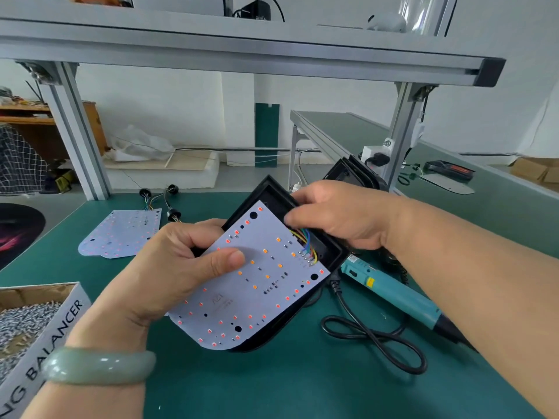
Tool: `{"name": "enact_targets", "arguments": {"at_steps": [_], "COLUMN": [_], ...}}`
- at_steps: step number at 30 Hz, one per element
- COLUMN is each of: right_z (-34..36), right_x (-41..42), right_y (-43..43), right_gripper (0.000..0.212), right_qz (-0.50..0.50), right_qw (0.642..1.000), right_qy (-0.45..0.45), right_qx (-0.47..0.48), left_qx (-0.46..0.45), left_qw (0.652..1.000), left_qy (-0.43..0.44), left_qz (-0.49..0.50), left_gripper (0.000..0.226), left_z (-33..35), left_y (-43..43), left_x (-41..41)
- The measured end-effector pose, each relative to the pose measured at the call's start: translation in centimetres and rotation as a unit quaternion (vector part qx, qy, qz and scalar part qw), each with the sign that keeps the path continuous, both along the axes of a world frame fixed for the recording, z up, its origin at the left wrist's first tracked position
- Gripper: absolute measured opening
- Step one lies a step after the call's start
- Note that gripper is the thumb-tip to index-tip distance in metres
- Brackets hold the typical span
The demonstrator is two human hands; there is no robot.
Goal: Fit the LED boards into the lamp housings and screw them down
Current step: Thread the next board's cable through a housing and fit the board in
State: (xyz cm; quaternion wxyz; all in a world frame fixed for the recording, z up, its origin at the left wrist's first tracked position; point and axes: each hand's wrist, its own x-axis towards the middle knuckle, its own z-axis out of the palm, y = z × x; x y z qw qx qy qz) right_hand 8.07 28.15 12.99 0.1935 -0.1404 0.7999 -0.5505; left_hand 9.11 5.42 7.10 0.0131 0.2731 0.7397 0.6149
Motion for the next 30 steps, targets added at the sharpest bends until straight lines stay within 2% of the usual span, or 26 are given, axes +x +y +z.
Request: {"name": "enact_targets", "arguments": {"at_steps": [2, 6, 10, 12, 14, 16, 19, 23, 26, 28, 30], "right_z": [0.0, -0.5, -0.7, -0.4, -0.5, -0.9, -0.9, -1.5, -2.4, -2.7, -2.8], "right_x": [0.0, -0.1, -0.1, 0.0, 0.1, -0.1, -0.2, -0.3, -0.3, -0.4, -0.4], "right_y": [-0.6, -1.4, -0.8, -0.4, -0.5, -0.8, -1.2, -1.3, -1.6, -1.5, -1.2], "right_gripper": [0.011, 0.015, 0.013, 0.024, 0.028, 0.018, 0.009, 0.02, 0.005, 0.028, 0.031], "right_qz": [-0.037, -0.08, -0.022, -0.005, -0.008, -0.041, -0.072, -0.094, -0.119, -0.118, -0.111], "right_qw": [0.995, 0.988, 1.0, 0.998, 0.999, 0.997, 0.99, 0.98, 0.969, 0.969, 0.975], "right_qy": [0.062, 0.092, 0.01, -0.047, -0.039, 0.003, 0.008, -0.009, 0.01, 0.02, 0.004], "right_qx": [0.07, 0.098, 0.014, -0.04, -0.015, 0.057, 0.118, 0.178, 0.216, 0.216, 0.191], "left_qx": [-0.008, -0.012, -0.023, -0.032, -0.041, -0.04, -0.037, -0.065, -0.074, -0.074, -0.069], "left_qw": [1.0, 1.0, 0.999, 0.999, 0.998, 0.999, 0.999, 0.997, 0.997, 0.997, 0.997], "left_qy": [0.005, 0.003, 0.033, 0.036, 0.035, 0.028, 0.017, 0.023, 0.009, 0.01, 0.006], "left_qz": [0.0, 0.008, 0.008, 0.008, 0.014, 0.019, 0.01, -0.018, -0.022, -0.024, -0.026], "left_gripper": [0.058, 0.044, 0.043, 0.033, 0.024, 0.02, 0.022, 0.027, 0.023, 0.028, 0.04], "left_z": [0.0, 0.0, 0.3, 0.3, 0.1, 0.0, -0.1, 0.0, -0.1, -0.1, -0.2], "left_y": [0.3, 0.4, 0.2, 0.4, 0.7, 0.9, 0.9, 0.9, 1.2, 1.2, 1.0], "left_x": [0.1, 0.1, 0.1, 0.2, 0.1, 0.0, 0.0, 0.2, 0.3, 0.2, 0.1]}}
